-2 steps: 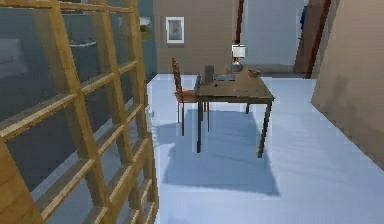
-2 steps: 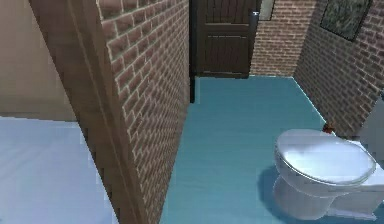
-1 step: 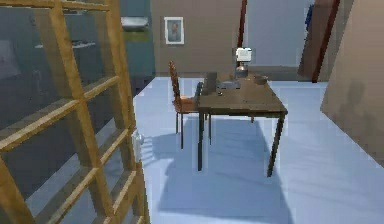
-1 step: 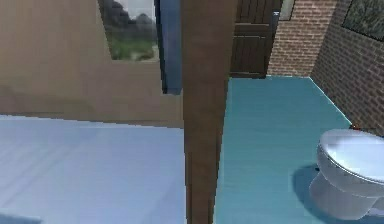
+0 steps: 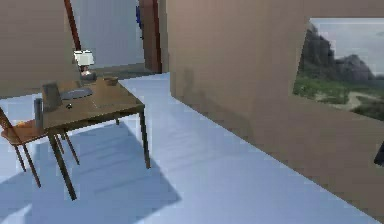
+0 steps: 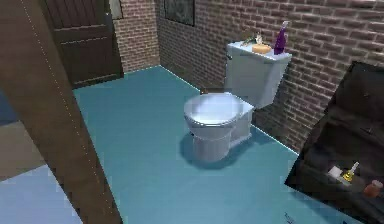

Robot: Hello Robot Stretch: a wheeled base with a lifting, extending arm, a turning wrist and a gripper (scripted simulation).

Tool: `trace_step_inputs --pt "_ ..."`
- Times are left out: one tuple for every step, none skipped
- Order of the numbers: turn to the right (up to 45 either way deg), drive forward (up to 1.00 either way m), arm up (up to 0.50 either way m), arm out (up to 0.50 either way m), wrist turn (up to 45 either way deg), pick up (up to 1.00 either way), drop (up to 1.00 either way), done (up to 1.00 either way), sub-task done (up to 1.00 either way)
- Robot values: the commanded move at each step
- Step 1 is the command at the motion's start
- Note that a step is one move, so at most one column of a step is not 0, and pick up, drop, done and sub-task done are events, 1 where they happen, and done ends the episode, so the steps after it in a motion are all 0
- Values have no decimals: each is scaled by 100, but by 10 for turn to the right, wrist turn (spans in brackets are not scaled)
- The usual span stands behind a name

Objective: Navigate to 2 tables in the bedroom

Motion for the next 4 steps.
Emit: trace_step_inputs --pt "0 100 0 0 0 0 0 0 0" --pt "30 0 0 0 0 0 0 0 0" --pt "0 70 0 0 0 0 0 0 0" --pt "-360 0 0 0 0 0 0 0 0"
